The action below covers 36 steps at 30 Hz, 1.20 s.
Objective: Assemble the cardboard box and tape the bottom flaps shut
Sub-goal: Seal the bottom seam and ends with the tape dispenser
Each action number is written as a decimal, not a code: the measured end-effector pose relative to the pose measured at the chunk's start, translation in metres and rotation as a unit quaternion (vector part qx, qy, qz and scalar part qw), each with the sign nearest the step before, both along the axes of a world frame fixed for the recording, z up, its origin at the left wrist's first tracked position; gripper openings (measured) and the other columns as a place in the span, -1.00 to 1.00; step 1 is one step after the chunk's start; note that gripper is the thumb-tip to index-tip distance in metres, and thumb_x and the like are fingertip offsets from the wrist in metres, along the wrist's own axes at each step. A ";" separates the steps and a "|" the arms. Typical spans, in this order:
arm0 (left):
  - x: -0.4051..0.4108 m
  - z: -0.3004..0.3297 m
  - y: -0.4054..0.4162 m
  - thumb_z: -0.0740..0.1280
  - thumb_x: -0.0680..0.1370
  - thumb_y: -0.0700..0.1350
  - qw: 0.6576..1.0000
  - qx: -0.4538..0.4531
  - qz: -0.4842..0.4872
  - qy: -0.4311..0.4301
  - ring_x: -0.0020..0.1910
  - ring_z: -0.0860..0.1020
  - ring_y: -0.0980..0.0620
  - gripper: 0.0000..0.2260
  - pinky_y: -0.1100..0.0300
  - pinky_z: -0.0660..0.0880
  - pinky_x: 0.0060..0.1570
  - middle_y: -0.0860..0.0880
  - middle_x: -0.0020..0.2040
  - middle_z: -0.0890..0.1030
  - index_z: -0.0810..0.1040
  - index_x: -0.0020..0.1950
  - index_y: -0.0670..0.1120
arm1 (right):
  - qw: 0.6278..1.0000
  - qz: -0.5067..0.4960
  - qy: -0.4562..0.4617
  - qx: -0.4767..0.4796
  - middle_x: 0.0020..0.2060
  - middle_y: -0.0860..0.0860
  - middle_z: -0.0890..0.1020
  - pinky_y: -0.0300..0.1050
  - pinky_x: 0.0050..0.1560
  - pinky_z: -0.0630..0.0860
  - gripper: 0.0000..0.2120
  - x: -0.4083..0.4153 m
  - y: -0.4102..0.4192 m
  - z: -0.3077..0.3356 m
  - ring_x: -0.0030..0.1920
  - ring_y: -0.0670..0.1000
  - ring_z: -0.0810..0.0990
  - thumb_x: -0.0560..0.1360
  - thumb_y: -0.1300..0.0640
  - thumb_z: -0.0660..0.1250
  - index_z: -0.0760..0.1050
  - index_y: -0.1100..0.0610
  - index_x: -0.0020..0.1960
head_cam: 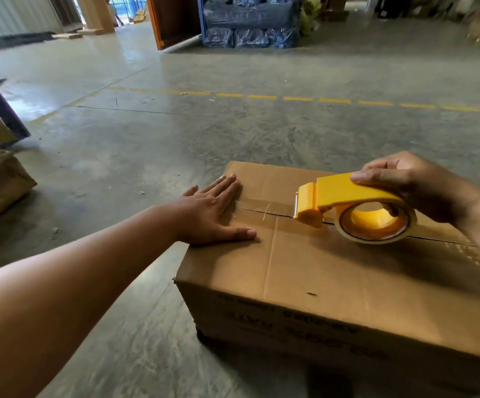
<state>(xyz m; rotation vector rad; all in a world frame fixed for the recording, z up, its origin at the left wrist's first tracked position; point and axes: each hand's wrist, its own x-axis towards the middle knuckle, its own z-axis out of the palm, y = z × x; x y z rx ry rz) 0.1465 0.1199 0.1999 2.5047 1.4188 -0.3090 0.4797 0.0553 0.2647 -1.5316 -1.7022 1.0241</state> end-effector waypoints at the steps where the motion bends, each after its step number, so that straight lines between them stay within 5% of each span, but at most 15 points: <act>1: 0.000 0.001 -0.001 -0.06 0.26 0.70 1.000 0.001 0.002 0.005 0.57 -0.31 0.17 0.12 -0.11 -0.15 0.58 0.16 0.60 -0.36 -0.34 0.61 0.11 | 1.000 0.001 0.000 0.004 -0.49 0.05 0.44 -0.26 -0.55 0.31 -0.64 0.000 0.001 -0.001 -0.52 -0.02 0.40 0.25 -0.15 0.48 0.54 0.15 -0.32; 12: 0.032 0.011 -0.022 -0.14 0.28 0.66 0.995 0.034 0.042 0.081 0.58 -0.33 0.03 0.14 -0.25 -0.23 0.53 -0.01 0.61 -0.35 -0.35 0.61 -0.06 | 1.000 0.001 0.003 0.017 -0.58 -0.04 0.45 -0.14 -0.43 0.29 -0.69 -0.008 -0.001 0.002 -0.55 -0.03 0.40 0.43 -0.01 0.38 0.59 -0.02 -0.48; 22: 0.096 -0.001 -0.046 -0.02 0.34 0.64 0.998 0.045 -0.037 -0.013 0.59 -0.30 0.03 0.13 -0.24 -0.19 0.54 -0.04 0.63 -0.30 -0.31 0.62 -0.07 | 0.999 0.006 -0.047 0.001 -0.45 0.13 0.44 -0.16 -0.46 0.34 -0.67 -0.009 0.006 0.003 -0.45 0.09 0.40 0.32 -0.13 0.46 0.57 0.15 -0.32; 30: 0.094 -0.009 -0.043 -0.05 0.32 0.67 0.997 0.060 -0.026 -0.035 0.58 -0.31 0.09 0.11 -0.18 -0.22 0.55 0.05 0.62 -0.30 -0.28 0.63 0.02 | 0.997 0.014 -0.072 -0.006 -0.51 0.04 0.47 -0.12 -0.44 0.40 -0.67 0.010 -0.003 0.011 -0.47 0.04 0.45 0.38 -0.14 0.42 0.55 0.08 -0.39; 33: 0.094 -0.010 -0.042 -0.07 0.31 0.68 0.997 0.063 -0.023 -0.029 0.58 -0.31 0.10 0.11 -0.16 -0.22 0.56 0.06 0.62 -0.30 -0.27 0.63 0.02 | 0.999 -0.016 -0.038 -0.002 -0.57 0.04 0.43 -0.18 -0.49 0.36 -0.65 0.047 -0.023 0.011 -0.55 0.04 0.40 0.24 -0.20 0.43 0.53 0.08 -0.46; 36: 0.097 -0.009 -0.041 -0.09 0.29 0.69 0.997 0.061 -0.025 -0.028 0.58 -0.32 0.11 0.13 -0.15 -0.22 0.56 0.06 0.62 -0.30 -0.27 0.63 0.02 | 0.999 -0.037 -0.013 0.004 -0.53 0.14 0.43 -0.22 -0.56 0.36 -0.42 0.079 -0.039 0.006 -0.57 0.07 0.39 0.06 -0.37 0.49 0.54 0.16 -0.38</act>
